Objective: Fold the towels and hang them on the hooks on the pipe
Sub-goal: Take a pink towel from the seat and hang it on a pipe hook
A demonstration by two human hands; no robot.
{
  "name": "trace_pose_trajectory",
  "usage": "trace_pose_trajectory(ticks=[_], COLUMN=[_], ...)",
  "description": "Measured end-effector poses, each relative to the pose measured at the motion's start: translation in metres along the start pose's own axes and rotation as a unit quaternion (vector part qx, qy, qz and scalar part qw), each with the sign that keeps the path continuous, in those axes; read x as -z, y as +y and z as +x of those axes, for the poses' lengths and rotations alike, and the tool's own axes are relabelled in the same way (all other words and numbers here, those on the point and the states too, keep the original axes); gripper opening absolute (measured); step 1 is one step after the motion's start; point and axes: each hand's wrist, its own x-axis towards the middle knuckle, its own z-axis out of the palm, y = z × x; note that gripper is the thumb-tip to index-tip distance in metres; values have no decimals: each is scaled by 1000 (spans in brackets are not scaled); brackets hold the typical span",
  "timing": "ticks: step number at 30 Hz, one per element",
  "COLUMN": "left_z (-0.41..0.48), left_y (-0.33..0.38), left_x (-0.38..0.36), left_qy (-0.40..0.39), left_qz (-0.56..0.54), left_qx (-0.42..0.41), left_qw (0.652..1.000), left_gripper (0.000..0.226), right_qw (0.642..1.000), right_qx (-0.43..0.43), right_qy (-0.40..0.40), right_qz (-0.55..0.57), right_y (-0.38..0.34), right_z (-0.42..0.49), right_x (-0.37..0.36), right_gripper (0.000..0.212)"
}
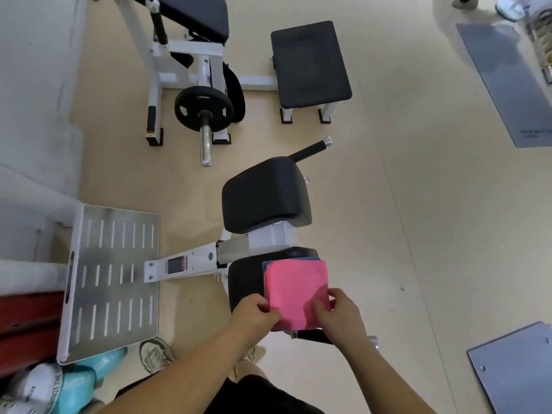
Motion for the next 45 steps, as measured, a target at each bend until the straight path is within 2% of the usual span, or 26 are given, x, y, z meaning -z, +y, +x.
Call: trace_pose_trajectory(ticks=[2, 4, 9, 13, 16, 18, 19, 22, 24, 26, 27, 29, 32, 34, 37, 38, 40, 43, 45], left_z=[-4, -8, -19, -31, -44, -52, -55, -71, -92, -114, -124, -143, -167, -179, -197, -205, -224, -251, -265], left_y=[1, 4, 14, 27, 30, 29, 29, 34, 39, 41, 39, 29, 5, -18, -57, -70, -96, -129, -147], left_x=[-4, -7, -9, 1, 11, 20, 26, 54, 83, 112, 126, 158, 212, 248, 298, 315, 347, 392, 420], left_qy=[-2, 5, 37, 19, -8, -2, 25, 154, 196, 199, 211, 252, 307, 298, 297, 302, 314, 301, 299], left_qz=[-21, -45, -121, -164, -169, -130, -106, -69, 11, 161, 213, 225, 183, 95, -38, -77, -182, -306, -335], left_qx=[21, 31, 24, 14, -5, -24, -41, -162, -301, -392, -410, -385, -290, -247, -222, -223, -224, -238, -264], left_qw=[1000, 998, 992, 986, 986, 991, 993, 972, 933, 884, 862, 859, 888, 917, 928, 924, 905, 871, 854], left_gripper=[22, 20, 16, 23, 20, 15, 18, 55, 78, 88, 88, 79, 55, 11, 30, 27, 8, 24, 33], right_qw=[998, 991, 929, 912, 912, 939, 949, 957, 941, 916, 902, 871, 848, 840, 809, 798, 784, 793, 806], right_qx=[-47, -83, -182, -139, -32, 70, 122, 261, 335, 387, 408, 453, 492, 503, 527, 535, 540, 524, 504], right_qy=[-6, -28, -131, -149, -64, 4, 18, -14, -50, -87, -105, -131, -162, -184, -235, -249, -270, -282, -294], right_qz=[40, 97, 295, 355, 403, 336, 291, 128, 19, -54, -88, -142, -110, -87, -108, -124, -146, -129, -96], right_y=[7, 15, 19, 7, -22, -47, -60, -99, -128, -165, -185, -225, -277, -307, -346, -358, -380, -412, -434], right_z=[-2, -1, -4, -18, -33, -48, -55, -74, -86, -102, -113, -137, -169, -185, -203, -209, -223, -242, -255], right_x=[3, 5, 22, 35, 45, 52, 56, 61, 56, 44, 35, 16, -16, -43, -88, -103, -130, -170, -195], right_gripper=[33, 41, 38, 33, 18, 18, 19, 24, 25, 29, 32, 36, 38, 44, 49, 47, 42, 37, 30])
